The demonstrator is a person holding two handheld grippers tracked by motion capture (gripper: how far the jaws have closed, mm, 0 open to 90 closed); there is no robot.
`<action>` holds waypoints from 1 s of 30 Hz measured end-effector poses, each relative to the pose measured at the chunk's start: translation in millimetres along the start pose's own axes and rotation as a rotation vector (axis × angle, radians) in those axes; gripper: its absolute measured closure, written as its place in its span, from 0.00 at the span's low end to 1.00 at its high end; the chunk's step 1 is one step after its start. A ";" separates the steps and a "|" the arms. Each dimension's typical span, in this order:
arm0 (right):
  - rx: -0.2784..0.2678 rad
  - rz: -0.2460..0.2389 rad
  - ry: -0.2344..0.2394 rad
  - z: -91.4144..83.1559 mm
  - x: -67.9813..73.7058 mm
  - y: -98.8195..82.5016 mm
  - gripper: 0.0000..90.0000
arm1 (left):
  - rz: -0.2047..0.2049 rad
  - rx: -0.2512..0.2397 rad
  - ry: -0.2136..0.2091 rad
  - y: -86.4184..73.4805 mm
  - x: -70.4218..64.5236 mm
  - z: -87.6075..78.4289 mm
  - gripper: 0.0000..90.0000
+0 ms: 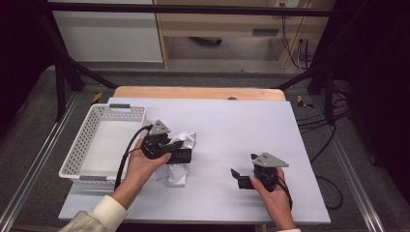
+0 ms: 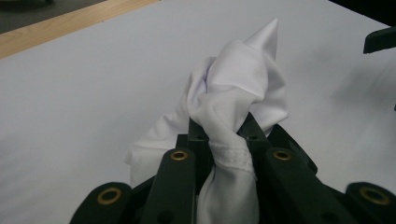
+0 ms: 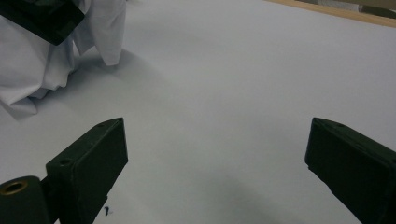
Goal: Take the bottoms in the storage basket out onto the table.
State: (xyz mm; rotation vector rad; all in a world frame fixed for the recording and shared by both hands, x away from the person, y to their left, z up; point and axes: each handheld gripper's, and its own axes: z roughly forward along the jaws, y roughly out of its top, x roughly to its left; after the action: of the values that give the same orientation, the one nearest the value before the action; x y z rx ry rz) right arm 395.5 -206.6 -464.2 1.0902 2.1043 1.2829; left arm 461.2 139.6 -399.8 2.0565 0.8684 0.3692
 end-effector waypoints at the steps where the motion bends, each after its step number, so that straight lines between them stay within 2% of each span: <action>1: 0.002 -0.001 0.001 0.0 0.0 0.0 0.07 | -0.001 0.002 0.000 -0.5 0.0 0.6 0.87; 30: 0.003 -0.001 0.001 0.2 0.2 -0.1 0.07 | 0.017 0.019 -0.025 -2.9 -10.2 9.9 0.87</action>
State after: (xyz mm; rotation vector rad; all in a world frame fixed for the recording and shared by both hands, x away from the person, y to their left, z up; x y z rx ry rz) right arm 395.5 -206.4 -464.3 1.0895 2.1080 1.2807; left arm 458.0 127.8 -407.5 2.0824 0.8427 0.3450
